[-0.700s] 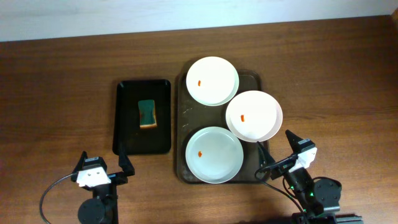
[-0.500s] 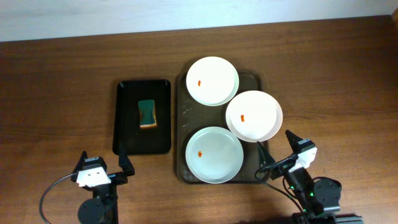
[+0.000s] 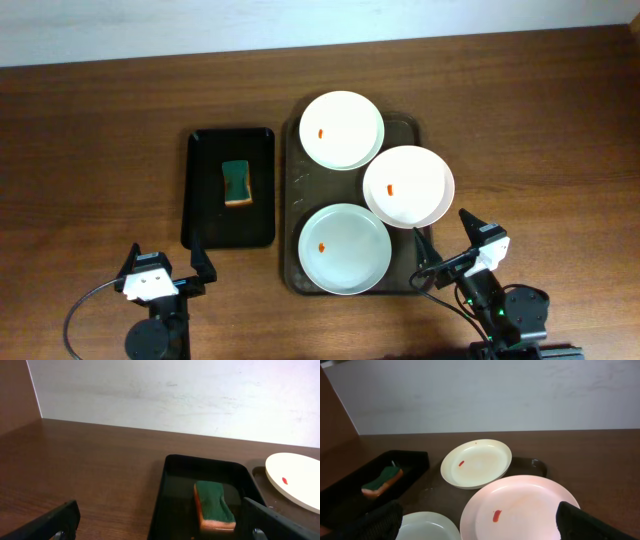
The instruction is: Clean dirty plates on tray and stack at the side
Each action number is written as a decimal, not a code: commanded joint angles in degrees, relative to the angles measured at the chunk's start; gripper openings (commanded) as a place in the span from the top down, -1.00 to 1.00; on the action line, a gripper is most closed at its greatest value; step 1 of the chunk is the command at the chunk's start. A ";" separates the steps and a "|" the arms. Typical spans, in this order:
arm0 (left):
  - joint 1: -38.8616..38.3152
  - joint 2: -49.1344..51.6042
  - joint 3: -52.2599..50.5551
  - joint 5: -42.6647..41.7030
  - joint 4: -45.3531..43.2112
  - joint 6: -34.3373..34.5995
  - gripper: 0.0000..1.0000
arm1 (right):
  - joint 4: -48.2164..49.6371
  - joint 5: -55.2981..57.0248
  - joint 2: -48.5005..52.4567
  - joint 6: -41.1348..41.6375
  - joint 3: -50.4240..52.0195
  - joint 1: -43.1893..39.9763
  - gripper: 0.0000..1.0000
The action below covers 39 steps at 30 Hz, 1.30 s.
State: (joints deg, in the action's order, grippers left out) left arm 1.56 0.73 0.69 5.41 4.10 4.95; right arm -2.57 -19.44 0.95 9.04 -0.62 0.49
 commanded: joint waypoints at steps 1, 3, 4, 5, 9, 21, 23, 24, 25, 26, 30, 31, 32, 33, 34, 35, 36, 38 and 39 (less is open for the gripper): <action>0.02 -0.33 -0.15 0.42 0.07 0.11 -0.99 | -0.24 -0.92 -0.22 0.26 0.31 -0.13 -0.96; 0.02 -0.33 -0.17 0.44 0.07 0.11 -1.00 | -0.24 -0.92 -0.22 0.26 0.31 -0.13 -0.96; 0.04 -0.33 -0.17 0.46 0.07 0.11 -0.99 | -0.24 -0.92 -0.22 0.26 0.31 -0.13 -0.96; 0.02 -0.33 -0.17 0.42 0.09 0.13 -0.99 | -0.24 -0.92 -0.22 0.26 0.31 -0.13 -0.96; 0.02 -0.33 -0.15 -3.08 0.55 0.13 -0.99 | -0.22 -0.92 -0.22 0.26 0.31 -0.13 -0.96; 0.04 7.10 14.34 -17.57 -5.31 0.07 -1.00 | -0.83 -1.99 4.72 -3.06 -15.80 -0.13 -0.96; 0.02 17.57 23.69 -17.86 1.20 0.13 -0.99 | -4.85 -2.80 13.99 -2.99 -23.82 -0.13 -0.96; 0.02 24.17 29.73 -18.18 6.27 0.13 -0.99 | -9.35 -3.08 20.28 -2.54 -29.16 -0.13 -0.96; 0.02 32.59 37.81 -18.29 13.16 0.11 -1.00 | -15.26 -3.06 27.58 -2.56 -35.71 -0.13 -0.96; 0.02 38.05 43.15 -18.32 17.59 0.11 -0.99 | -19.87 -3.10 32.70 -2.56 -40.39 -0.13 -0.97; 0.02 60.59 65.48 -21.29 37.81 0.13 -0.99 | -40.94 -4.11 54.80 -2.58 -61.68 -0.13 -0.96; 0.02 63.34 67.80 -21.29 40.00 0.13 -0.99 | -43.32 -4.57 57.92 -2.60 -64.61 -0.13 -0.96; 0.02 68.67 71.63 -21.29 43.95 0.11 -0.99 | -45.07 -4.35 62.90 -2.58 -68.50 -0.15 -0.96; 0.02 71.34 72.72 -21.29 44.94 0.13 -0.99 | -45.09 -5.84 65.57 -1.55 -70.16 -0.13 -0.96; 0.02 74.69 73.09 -23.85 45.00 0.57 -0.99 | -45.46 -10.60 70.03 0.46 -71.89 -0.13 -0.96; 0.02 77.57 73.09 -28.22 45.05 0.59 -0.99 | -44.19 -13.68 73.00 0.72 -72.04 -0.15 -0.96; 0.02 79.38 73.09 -30.93 45.00 0.59 -0.99 | -43.74 -14.93 74.64 0.79 -72.04 -0.20 -0.96; -0.33 84.11 73.09 -34.40 44.09 0.52 -0.99 | -45.55 -14.47 78.18 1.14 -72.02 0.26 -0.96; -1.07 86.44 73.09 -32.52 45.05 0.52 -0.99 | -47.28 -11.19 79.14 1.14 -72.02 0.83 -0.97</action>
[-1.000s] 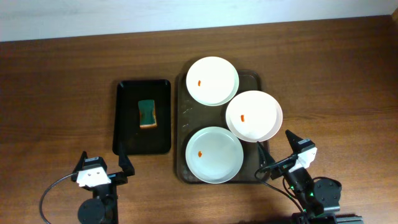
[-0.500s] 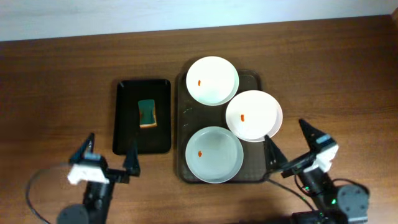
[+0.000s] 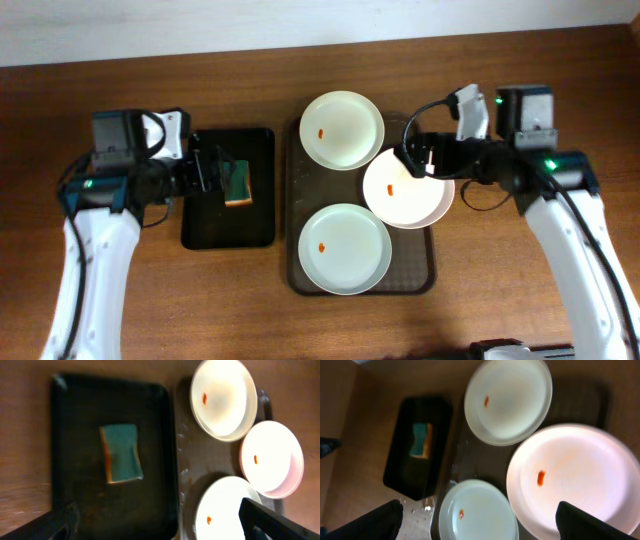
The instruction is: Clean dirty plates on tray and stack at the side
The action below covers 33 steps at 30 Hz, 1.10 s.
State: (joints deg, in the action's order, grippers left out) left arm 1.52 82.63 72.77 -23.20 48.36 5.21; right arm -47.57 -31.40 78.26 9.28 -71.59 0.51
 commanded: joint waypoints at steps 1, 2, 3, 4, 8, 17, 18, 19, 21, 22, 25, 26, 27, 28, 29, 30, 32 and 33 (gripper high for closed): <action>-2.47 7.08 1.01 0.00 1.57 0.24 -0.99 | -3.96 4.48 2.27 0.90 -0.96 1.81 -1.00; -4.09 8.94 1.01 3.89 1.86 0.26 -1.00 | -5.57 8.07 2.27 0.85 -0.94 3.23 -0.96; -6.95 11.96 1.01 10.40 1.49 0.26 -0.89 | -6.91 11.13 2.27 0.85 -0.94 5.01 -0.92; -9.25 14.40 1.01 16.55 0.81 0.31 -0.79 | -7.85 12.81 2.27 0.87 -0.94 6.51 -0.89; -13.16 23.17 1.01 31.36 -4.26 5.77 -0.50 | -9.66 15.06 2.29 0.90 -0.92 11.23 -0.64; -13.14 33.38 1.88 25.53 -8.90 6.08 1.00 | -9.40 15.21 2.29 0.87 -0.90 12.63 -0.56; -12.98 32.74 3.45 25.51 -5.53 6.10 1.00 | -9.31 15.21 2.29 0.87 -0.90 12.63 -0.55; -12.90 32.30 4.72 25.53 -3.06 6.10 0.79 | -9.25 15.21 2.29 0.87 -0.90 12.63 -0.56; -12.87 31.04 8.98 25.99 2.60 6.05 0.06 | -8.85 15.21 2.29 0.87 -0.90 12.63 -0.56; -12.87 30.67 10.27 25.99 3.48 6.05 -0.08 | -8.66 15.21 2.29 0.87 -0.90 12.61 -0.56; -12.87 30.23 12.44 27.69 1.38 5.81 -0.38 | -8.11 15.19 2.32 0.90 -0.90 12.61 -0.56; -12.87 30.56 11.98 29.92 -0.76 5.81 -0.36 | -8.13 15.19 2.32 0.90 -0.90 12.61 -0.56; -12.87 30.86 11.34 30.82 -2.36 5.81 -0.30 | -8.15 15.19 2.32 0.90 -0.90 12.61 -0.56; -12.87 31.41 10.60 30.73 -3.58 5.81 -0.27 | -8.15 15.19 2.32 0.90 -0.90 12.61 -0.56; -12.90 32.26 9.81 30.73 -4.07 5.84 -0.20 | -8.15 15.19 2.32 0.90 -0.90 12.61 -0.56; -12.87 33.40 9.27 30.71 -4.22 5.84 -0.15 | -8.17 15.19 2.32 0.90 -0.90 12.61 -0.56; -12.87 36.00 8.83 30.62 -4.26 5.84 -0.14 | -8.13 15.19 2.32 0.90 -0.90 12.61 -0.56; -12.87 37.64 8.83 29.86 -4.26 5.84 -0.06 | -8.13 15.19 2.32 0.90 -0.90 12.61 -0.56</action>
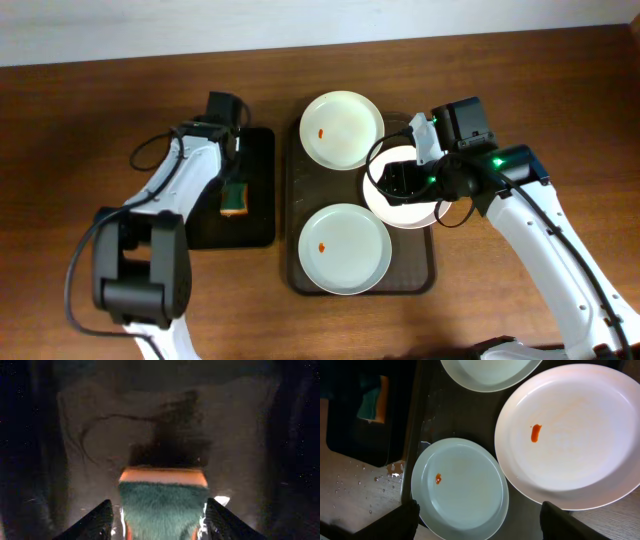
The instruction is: Clean dirty plates on tray and stack at the side
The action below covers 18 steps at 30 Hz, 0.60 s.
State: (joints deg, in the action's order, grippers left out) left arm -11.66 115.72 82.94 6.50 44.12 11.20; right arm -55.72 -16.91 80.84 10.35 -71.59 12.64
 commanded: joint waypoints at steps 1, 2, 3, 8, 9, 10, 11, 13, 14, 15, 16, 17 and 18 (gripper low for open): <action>0.31 5.77 -1.33 -1.70 0.00 -0.15 0.06 | 0.00 0.70 -0.26 -0.17 -0.90 0.48 -0.56; 0.31 6.67 -1.33 -4.09 0.15 -0.17 0.31 | 0.02 0.70 -0.26 -0.15 -0.90 0.48 -0.56; 0.31 6.88 -1.31 -5.55 0.66 -0.17 1.00 | 0.00 0.68 -0.26 -0.15 -0.90 0.48 -0.56; 0.37 3.32 6.10 -6.08 7.96 -0.20 1.00 | 0.00 0.70 -0.26 -0.15 -0.90 0.48 -0.56; 0.35 2.45 8.11 -6.12 9.35 -0.59 0.81 | 0.00 0.70 -0.26 -0.17 -0.90 0.48 -0.56; 0.35 1.99 9.14 -6.10 10.23 -0.57 0.13 | 0.00 0.70 -0.26 -0.15 -0.90 0.48 -0.56; 0.35 1.62 10.21 -6.10 11.61 -0.59 -0.23 | 0.00 0.70 -0.26 -0.15 -0.90 0.48 -0.56; 0.35 1.64 9.92 -6.10 12.74 -0.57 -0.50 | -0.04 0.70 -0.26 -0.17 -0.90 0.48 -0.56; 0.35 1.66 9.14 -6.12 12.81 -0.55 -0.52 | -0.04 0.70 -0.26 -0.17 -0.90 0.48 -0.56; 0.35 1.66 8.24 -6.12 12.76 -0.55 -0.52 | -0.04 0.70 -0.26 -0.17 -0.90 0.48 -0.57; 0.35 1.68 7.23 -6.16 12.24 -0.52 -0.46 | -0.04 0.70 -0.26 -0.17 -0.90 0.48 -0.57; 0.28 1.68 5.29 -6.47 10.49 -0.52 -0.38 | -0.07 0.70 -0.26 -0.15 -0.90 0.48 -0.57; 0.00 1.68 2.95 -7.37 7.63 -0.55 -0.11 | -0.11 0.70 -0.26 -0.15 -0.68 0.48 -0.58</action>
State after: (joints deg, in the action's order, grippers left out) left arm -11.60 118.76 90.19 0.80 55.07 10.90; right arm -55.75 -16.73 80.86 10.35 -71.59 12.64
